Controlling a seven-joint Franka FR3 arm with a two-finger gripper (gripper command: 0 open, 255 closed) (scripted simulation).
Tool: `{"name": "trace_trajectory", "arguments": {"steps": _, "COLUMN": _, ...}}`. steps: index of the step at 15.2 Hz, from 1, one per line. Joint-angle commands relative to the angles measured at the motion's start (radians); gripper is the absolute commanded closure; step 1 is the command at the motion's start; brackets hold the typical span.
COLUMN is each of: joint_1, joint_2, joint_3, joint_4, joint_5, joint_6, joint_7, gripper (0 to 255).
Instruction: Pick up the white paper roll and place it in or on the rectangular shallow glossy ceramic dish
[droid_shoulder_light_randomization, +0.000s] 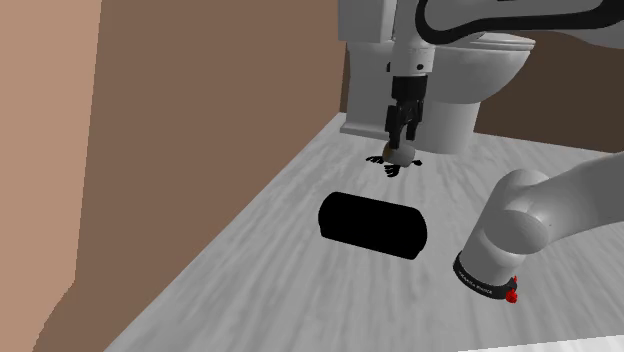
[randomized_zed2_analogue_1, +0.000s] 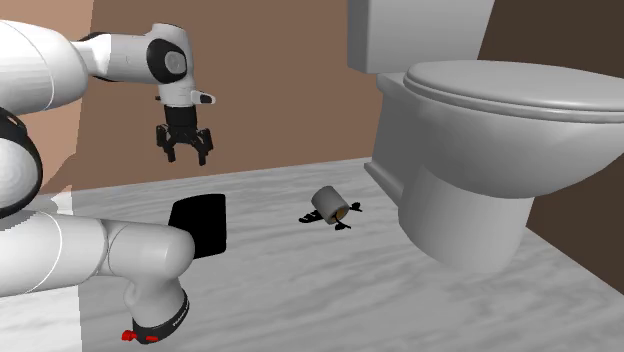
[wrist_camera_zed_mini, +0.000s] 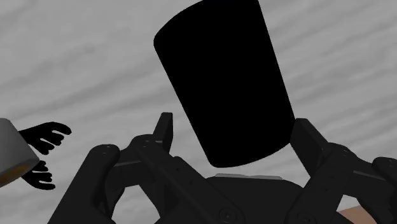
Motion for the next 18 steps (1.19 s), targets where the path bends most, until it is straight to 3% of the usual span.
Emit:
{"name": "trace_trajectory", "arguments": {"steps": 1, "joint_1": 0.000, "joint_2": 0.000, "joint_3": 0.000, "joint_4": 0.000, "joint_5": 0.000, "joint_6": 0.000, "joint_7": 0.000, "gripper": 0}}
{"name": "trace_trajectory", "arguments": {"steps": 10, "joint_1": -0.063, "joint_2": 0.261, "joint_3": -0.018, "joint_4": 0.016, "joint_5": -0.240, "joint_6": 0.151, "joint_7": -0.086, "gripper": 0}}
{"name": "trace_trajectory", "arguments": {"steps": 18, "joint_1": -0.128, "joint_2": 0.521, "joint_3": -0.033, "joint_4": 0.097, "joint_5": -0.468, "joint_6": 0.265, "joint_7": -0.103, "gripper": 0}}
